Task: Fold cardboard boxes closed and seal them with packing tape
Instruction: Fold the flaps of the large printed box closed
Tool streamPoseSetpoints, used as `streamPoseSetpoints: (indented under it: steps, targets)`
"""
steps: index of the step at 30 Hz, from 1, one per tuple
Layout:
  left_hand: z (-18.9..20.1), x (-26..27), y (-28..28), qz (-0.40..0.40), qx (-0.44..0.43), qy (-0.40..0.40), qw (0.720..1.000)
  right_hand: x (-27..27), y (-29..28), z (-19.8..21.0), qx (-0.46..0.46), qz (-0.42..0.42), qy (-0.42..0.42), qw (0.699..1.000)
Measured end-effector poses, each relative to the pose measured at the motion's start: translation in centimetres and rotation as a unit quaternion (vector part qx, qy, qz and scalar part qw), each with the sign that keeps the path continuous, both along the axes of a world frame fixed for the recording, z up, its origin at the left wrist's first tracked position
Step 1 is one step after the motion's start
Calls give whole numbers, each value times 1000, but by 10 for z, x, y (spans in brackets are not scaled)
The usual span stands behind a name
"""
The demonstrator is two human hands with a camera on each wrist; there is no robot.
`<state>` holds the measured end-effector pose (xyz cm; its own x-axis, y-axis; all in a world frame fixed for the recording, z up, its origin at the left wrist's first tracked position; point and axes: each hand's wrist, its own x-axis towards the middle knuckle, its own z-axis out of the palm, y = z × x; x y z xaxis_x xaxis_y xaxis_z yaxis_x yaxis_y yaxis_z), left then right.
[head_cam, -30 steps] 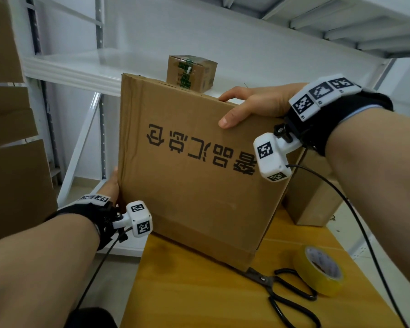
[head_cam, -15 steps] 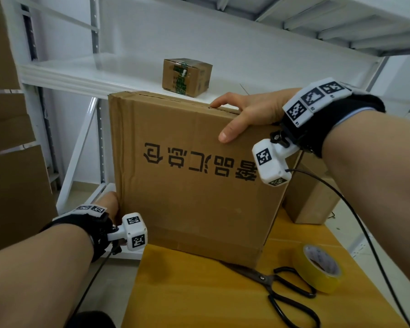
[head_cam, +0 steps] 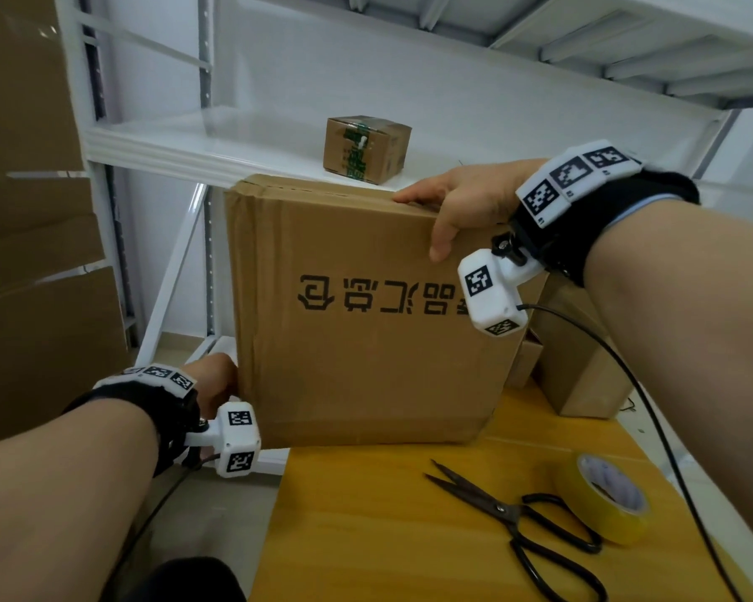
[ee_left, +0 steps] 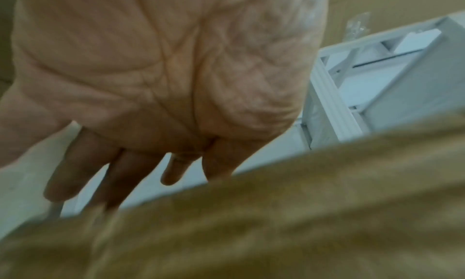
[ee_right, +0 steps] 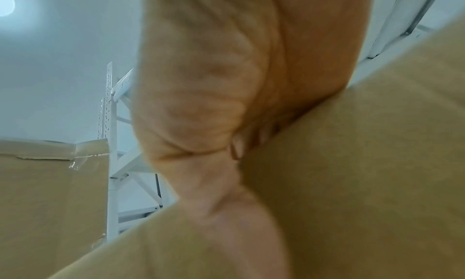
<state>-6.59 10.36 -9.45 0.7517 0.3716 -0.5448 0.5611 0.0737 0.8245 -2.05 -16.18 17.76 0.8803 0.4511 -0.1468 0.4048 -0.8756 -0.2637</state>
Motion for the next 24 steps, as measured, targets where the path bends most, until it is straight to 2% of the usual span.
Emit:
streamPoseSetpoints:
  steps: [5,10,13,19,22,24]
  targets:
    - [15,-4,13,-95,12,-5,995,7,5,-10,-59,-22,-47,997]
    - [14,-7,13,-71,-61,-7,996,10,4,-9,-71,-18,-55,996]
    - [1,-2,13,-57,-102,-6,993,9,2,-10,-73,-16,-53,996]
    - [-15,2,3,-73,-85,4,994,6,-6,-12,-81,-15,-62,995]
    - [-15,3,-4,-119,-25,27,992,3,-6,-15,-87,-10,-87,992]
    - [-15,4,-8,-109,-14,38,993,2,-5,-17,-92,-5,-101,991]
